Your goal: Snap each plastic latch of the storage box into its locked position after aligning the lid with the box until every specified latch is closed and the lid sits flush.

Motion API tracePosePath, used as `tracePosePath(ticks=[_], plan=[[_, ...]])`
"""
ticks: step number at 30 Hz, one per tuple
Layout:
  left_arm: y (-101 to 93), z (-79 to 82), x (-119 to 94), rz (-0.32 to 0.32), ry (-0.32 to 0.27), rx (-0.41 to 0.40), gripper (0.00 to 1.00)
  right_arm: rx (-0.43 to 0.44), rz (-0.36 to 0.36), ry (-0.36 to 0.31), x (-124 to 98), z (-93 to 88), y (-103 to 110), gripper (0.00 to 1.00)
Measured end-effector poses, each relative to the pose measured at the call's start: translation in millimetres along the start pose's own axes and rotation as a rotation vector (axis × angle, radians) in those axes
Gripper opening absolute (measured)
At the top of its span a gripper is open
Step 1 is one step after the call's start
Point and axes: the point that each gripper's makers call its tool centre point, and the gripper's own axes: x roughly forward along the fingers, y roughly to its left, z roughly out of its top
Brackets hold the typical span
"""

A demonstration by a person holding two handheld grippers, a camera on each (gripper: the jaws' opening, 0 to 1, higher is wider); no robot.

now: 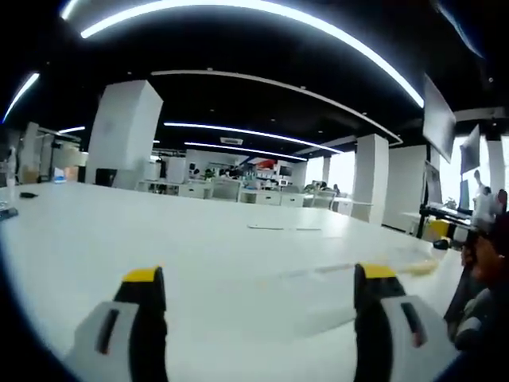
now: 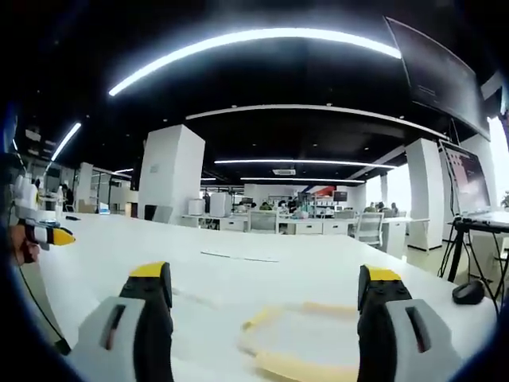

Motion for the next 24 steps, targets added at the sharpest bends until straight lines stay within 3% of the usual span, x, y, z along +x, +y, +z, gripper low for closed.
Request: tracePosePath(ticks=[24], plan=[[-24.9, 0.1, 13.8, -0.065, 0.015, 0.018, 1.00, -0.017, -0.054, 0.009, -5.3, -3.5, -28.1, 1.00]])
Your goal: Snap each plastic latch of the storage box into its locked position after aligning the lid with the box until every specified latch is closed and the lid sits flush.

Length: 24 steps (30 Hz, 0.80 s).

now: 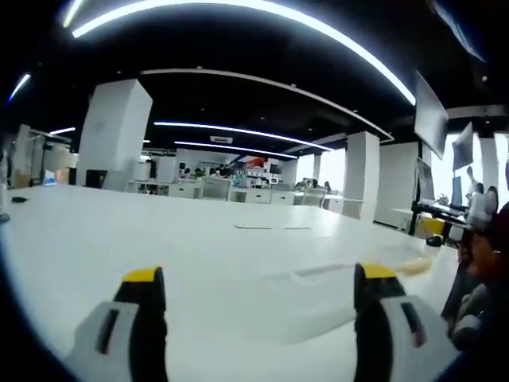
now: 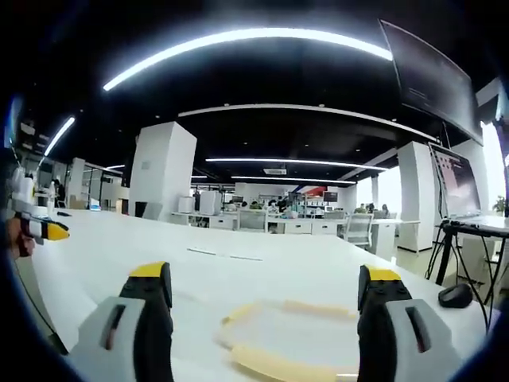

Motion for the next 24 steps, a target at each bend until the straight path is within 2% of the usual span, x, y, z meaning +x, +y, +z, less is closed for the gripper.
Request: tracePosePath(ticks=[9, 24], plan=[[-23.5, 1.4, 17.8, -0.074, 0.011, 0.021, 1.00, -0.012, -0.019, 0.011, -1.6, -4.1, -12.5, 1.00], [-45.3, 5.5, 44.2, -0.164, 0.030, 0.047, 1.00, -0.032, -0.040, 0.040, -4.8, -13.4, -32.4, 0.98]])
